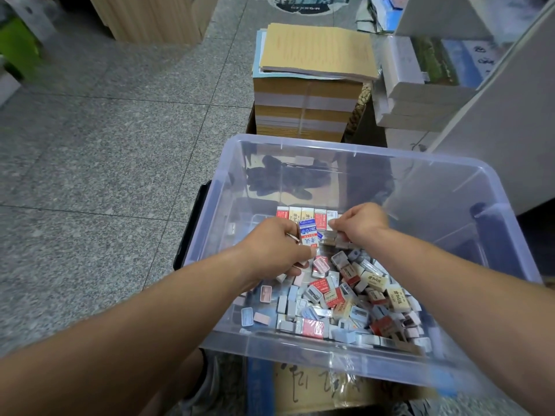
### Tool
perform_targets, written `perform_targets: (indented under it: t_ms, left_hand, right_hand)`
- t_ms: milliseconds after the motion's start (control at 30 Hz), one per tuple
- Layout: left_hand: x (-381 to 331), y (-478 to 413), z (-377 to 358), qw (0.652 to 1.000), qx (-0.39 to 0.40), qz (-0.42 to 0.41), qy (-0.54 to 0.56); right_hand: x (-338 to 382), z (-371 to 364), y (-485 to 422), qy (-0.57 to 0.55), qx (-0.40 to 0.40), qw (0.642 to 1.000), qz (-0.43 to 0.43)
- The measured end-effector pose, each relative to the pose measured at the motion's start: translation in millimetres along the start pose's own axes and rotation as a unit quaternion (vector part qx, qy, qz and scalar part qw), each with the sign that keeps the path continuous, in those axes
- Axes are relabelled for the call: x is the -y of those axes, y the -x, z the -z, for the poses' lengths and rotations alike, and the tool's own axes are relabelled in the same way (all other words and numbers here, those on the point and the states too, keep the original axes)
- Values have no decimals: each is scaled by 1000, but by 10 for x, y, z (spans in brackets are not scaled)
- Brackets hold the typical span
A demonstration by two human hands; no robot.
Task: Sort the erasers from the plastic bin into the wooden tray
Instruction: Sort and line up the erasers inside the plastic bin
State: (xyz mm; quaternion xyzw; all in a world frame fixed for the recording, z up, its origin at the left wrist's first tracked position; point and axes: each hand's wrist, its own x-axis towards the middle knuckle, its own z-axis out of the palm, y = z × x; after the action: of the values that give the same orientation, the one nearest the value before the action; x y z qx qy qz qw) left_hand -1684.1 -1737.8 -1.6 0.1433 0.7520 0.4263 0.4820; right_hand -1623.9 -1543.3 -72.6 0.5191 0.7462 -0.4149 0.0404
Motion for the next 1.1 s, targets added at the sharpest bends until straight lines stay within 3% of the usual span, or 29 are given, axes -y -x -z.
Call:
perform_targets:
  t_ms: [267, 333, 433, 500, 567, 667, 833, 1100]
  left_hand:
    - [9, 1, -5, 1000, -13, -12, 2]
    - [9, -3, -10, 1000, -16, -16, 6]
    - [3, 2, -5, 1000, -13, -21, 16]
    - [-13, 28, -11, 1000, -12, -21, -3]
    - [-37, 64, -26, 1000, -9, -14, -10]
    - [-58, 79, -24, 997, 11, 8, 72]
    - [-45, 41, -15, 996, -30, 34, 79]
    - [-25, 22, -10, 999, -25, 16, 10]
  right_hand:
    - [77, 193, 183, 1, 35, 999, 29]
    - [168, 307, 443, -73, 110, 988, 80]
    - [220, 423, 815, -189, 268, 940, 93]
    - [171, 421, 901, -182, 290, 934, 102]
    - [123, 402, 903, -181, 284, 935, 107]
    - [93, 434, 793, -212, 256, 938, 103]
    - [-89, 482, 360, -94, 67, 992, 49]
    - [-132, 201, -44, -38, 18, 999, 17]
